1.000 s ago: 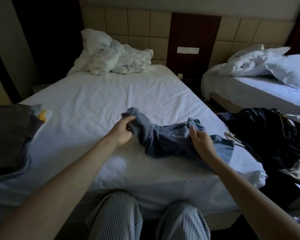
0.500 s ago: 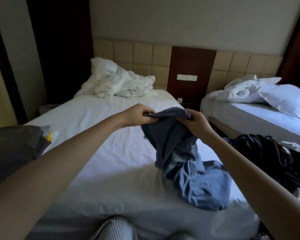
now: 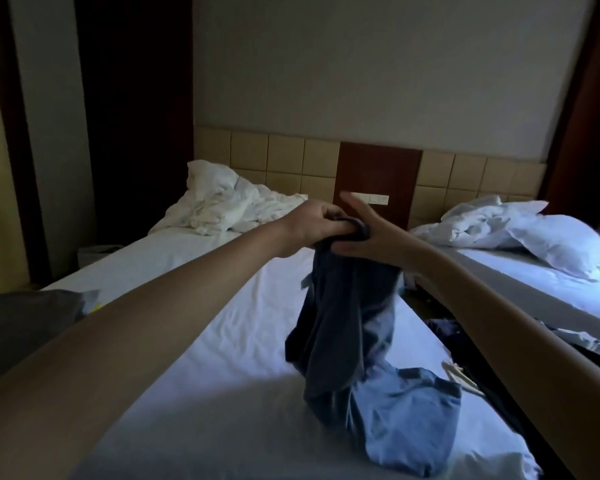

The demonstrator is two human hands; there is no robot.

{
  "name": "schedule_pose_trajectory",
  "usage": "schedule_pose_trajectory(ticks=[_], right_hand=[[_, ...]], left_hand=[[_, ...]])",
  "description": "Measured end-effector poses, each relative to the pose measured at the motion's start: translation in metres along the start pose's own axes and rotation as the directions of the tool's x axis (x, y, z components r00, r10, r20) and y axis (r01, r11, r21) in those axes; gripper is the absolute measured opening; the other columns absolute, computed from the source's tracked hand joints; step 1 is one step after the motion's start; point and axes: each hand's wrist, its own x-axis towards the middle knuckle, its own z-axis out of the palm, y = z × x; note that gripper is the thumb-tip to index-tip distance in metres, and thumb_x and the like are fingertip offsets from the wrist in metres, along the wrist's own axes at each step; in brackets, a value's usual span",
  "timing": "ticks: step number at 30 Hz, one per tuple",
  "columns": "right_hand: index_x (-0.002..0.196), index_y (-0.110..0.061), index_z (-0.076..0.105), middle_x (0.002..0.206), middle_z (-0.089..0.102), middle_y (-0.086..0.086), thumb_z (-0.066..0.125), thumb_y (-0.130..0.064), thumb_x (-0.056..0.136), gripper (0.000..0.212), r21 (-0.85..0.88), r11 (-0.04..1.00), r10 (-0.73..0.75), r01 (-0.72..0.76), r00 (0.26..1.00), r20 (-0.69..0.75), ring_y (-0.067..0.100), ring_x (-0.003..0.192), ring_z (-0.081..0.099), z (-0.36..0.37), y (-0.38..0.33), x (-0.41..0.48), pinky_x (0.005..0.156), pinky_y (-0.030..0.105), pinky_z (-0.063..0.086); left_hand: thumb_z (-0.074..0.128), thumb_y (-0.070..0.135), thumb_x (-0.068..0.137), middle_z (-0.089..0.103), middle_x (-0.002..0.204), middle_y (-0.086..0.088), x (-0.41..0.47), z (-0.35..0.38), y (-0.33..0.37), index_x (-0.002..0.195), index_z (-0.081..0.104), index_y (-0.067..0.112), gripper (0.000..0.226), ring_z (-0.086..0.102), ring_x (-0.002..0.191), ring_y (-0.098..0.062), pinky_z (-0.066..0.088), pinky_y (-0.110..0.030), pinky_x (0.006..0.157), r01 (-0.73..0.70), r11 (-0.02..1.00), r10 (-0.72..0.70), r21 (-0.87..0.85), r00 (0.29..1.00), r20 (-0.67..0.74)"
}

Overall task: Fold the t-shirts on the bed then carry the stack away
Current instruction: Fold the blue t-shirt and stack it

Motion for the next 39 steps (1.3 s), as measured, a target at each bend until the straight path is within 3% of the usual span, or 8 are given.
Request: schedule_pose_trajectory(ticks=[3,11,17,23,27,33,37,39], right_hand=[[0.093,-0.016,0.065,0.077,0.06,-0.005,0.068,-0.02,0.085,0.009,-0.171,0.982,0.087,-0.079,0.996,0.038,0.004,0.07,0.053,0.006,0.006,-0.007,0.062,0.008,0.039],[0.106,-0.015,0.07,0.098,0.067,-0.002,0.056,-0.034,0.092,0.027,-0.241,0.946,0.231,-0.218,0.973,0.028,0.009,0.094,0.059,-0.014,0.023,-0.041,0.089,0.028,0.047],[0.082,-0.017,0.068,0.079,0.064,-0.003,0.055,-0.035,0.092,0.024,-0.03,0.958,0.265,-0.284,0.923,-0.278,0.005,0.07,0.057,-0.031,0.048,-0.053,0.065,0.013,0.045],[0.058,-0.009,0.055,0.055,0.048,0.004,0.058,-0.033,0.091,0.041,-0.306,0.889,0.236,-0.342,0.913,-0.332,0.016,0.055,0.043,-0.025,0.064,-0.04,0.051,0.022,0.032],[0.082,-0.001,0.067,0.073,0.061,0.012,0.057,-0.024,0.093,0.027,-0.305,0.904,0.15,-0.3,0.89,-0.43,0.026,0.073,0.054,-0.033,0.067,-0.032,0.066,0.033,0.039],[0.075,0.002,0.061,0.072,0.056,0.006,0.052,-0.016,0.096,0.029,0.046,0.972,0.227,-0.232,0.864,-0.449,0.017,0.071,0.051,-0.038,0.041,-0.003,0.058,0.023,0.037],[0.086,-0.012,0.063,0.079,0.061,0.001,0.054,-0.023,0.095,0.017,0.252,0.945,0.295,-0.21,0.879,-0.373,0.009,0.068,0.054,-0.04,0.021,0.011,0.059,0.014,0.044],[0.073,-0.017,0.062,0.066,0.057,-0.003,0.057,-0.037,0.091,0.027,-0.052,0.973,0.201,-0.226,0.933,-0.297,0.008,0.061,0.051,-0.046,0.011,0.018,0.049,0.009,0.039]], left_hand=[[0.06,0.028,0.091,0.06,0.086,-0.001,-0.007,0.002,-0.007,0.095,0.061,0.014,0.015,0.059,0.077,-0.01,0.048,-0.019,0.066,0.094,0.995,-0.095,0.009,0.981,0.169],[0.064,0.023,0.089,0.062,0.12,-0.003,-0.045,0.047,-0.114,0.123,0.055,0.012,0.037,0.059,0.109,-0.019,0.049,-0.033,0.096,0.296,0.933,-0.359,0.206,0.798,0.484],[0.064,0.033,0.083,0.067,0.097,0.01,-0.059,0.013,-0.116,0.119,0.061,0.02,0.038,0.058,0.083,-0.008,0.044,-0.025,0.075,0.289,0.947,-0.32,0.142,0.806,0.498],[0.054,0.004,0.082,0.054,0.067,-0.006,-0.041,-0.023,-0.114,0.056,0.046,0.016,0.03,0.052,0.073,-0.023,0.035,-0.026,0.056,0.139,0.62,-0.27,0.772,0.962,0.043],[0.041,0.009,0.09,0.05,0.075,0.001,-0.027,-0.08,-0.095,0.063,0.042,0.024,0.031,0.048,0.075,-0.014,0.036,-0.029,0.068,0.238,0.851,-0.071,0.468,0.935,-0.347],[0.037,0.023,0.1,0.051,0.076,0.001,-0.026,-0.105,-0.046,0.083,0.055,0.014,0.026,0.047,0.071,-0.01,0.036,-0.027,0.064,0.131,0.989,-0.095,0.064,0.914,-0.395],[0.043,0.075,0.076,0.063,0.094,-0.001,-0.038,-0.13,-0.032,0.103,0.062,0.011,0.072,0.056,0.085,-0.013,0.041,-0.03,0.076,0.108,0.766,-0.066,0.633,0.994,-0.09],[0.052,0.076,0.062,0.062,0.094,0.01,-0.042,-0.15,-0.028,0.101,0.059,0.027,0.063,0.057,0.087,-0.013,0.044,-0.033,0.073,0.105,0.452,-0.224,0.886,0.975,-0.001]])
